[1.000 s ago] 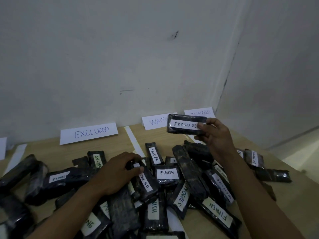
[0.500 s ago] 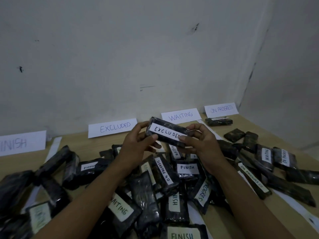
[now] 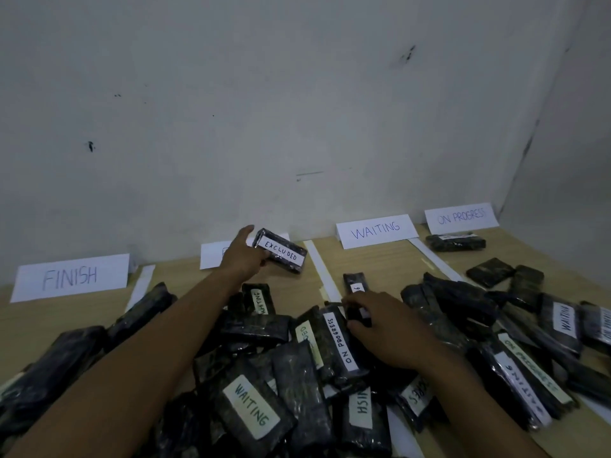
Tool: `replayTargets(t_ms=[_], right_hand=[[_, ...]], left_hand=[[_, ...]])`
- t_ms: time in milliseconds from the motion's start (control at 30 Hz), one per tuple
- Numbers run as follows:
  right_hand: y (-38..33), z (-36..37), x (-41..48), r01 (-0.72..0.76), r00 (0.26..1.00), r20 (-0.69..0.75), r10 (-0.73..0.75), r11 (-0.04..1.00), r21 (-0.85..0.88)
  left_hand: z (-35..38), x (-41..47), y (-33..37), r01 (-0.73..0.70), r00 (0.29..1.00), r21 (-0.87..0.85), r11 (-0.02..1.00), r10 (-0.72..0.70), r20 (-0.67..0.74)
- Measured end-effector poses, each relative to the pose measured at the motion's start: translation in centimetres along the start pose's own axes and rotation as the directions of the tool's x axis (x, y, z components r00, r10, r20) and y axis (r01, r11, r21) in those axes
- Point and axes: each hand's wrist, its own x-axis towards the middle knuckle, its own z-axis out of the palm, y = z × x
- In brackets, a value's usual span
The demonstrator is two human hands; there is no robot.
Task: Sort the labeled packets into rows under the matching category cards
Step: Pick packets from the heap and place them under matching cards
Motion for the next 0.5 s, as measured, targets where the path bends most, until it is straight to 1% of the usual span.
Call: replayTargets(t_ms=[33,67,100,267,400,500], right_hand=[[-0.1,-0.1,0.0,0.004,1.0,-0.003,-0.004,1.0,-0.004],[-0.1,-0.1,-0.1,0.007,1.0,-0.002,-0.007,1.0,-0.01],[-0.1,-0.1,-0.1,0.01,1.0,-0.001,-0.01,1.0,-0.011],[0.3,0.0,0.2,0.013,1.0,0.021,-0.012,0.999,-0.043],[0.4,0.1,0.3,-0.01,0.999,0.038,0.011,0.999,-0.04],[0.4,0.2,0.3,-0.016,0.998,0.053,0.018,0.999,-0.046]], left_hand=[[0.2,0.2,-0.1,-0.046,0.999,0.114,0.992,0.047,0.0],[0.4,0.5,-0.3,-0.07,0.998,0.185,0.98,0.069,0.007],[0.6,0.6,-0.5,-0.069,0.998,0.213,0.975,0.066,0.019],[0.8,1.3,-2.3,0.07,0.996,0.322,0.944,-0.084,0.028],[0.8,1.7,-2.7,0.081,0.997,0.498,0.863,-0.078,-0.028],[0.8,1.8,-2.9,0.102,0.995,0.633,0.768,-0.084,-0.059]])
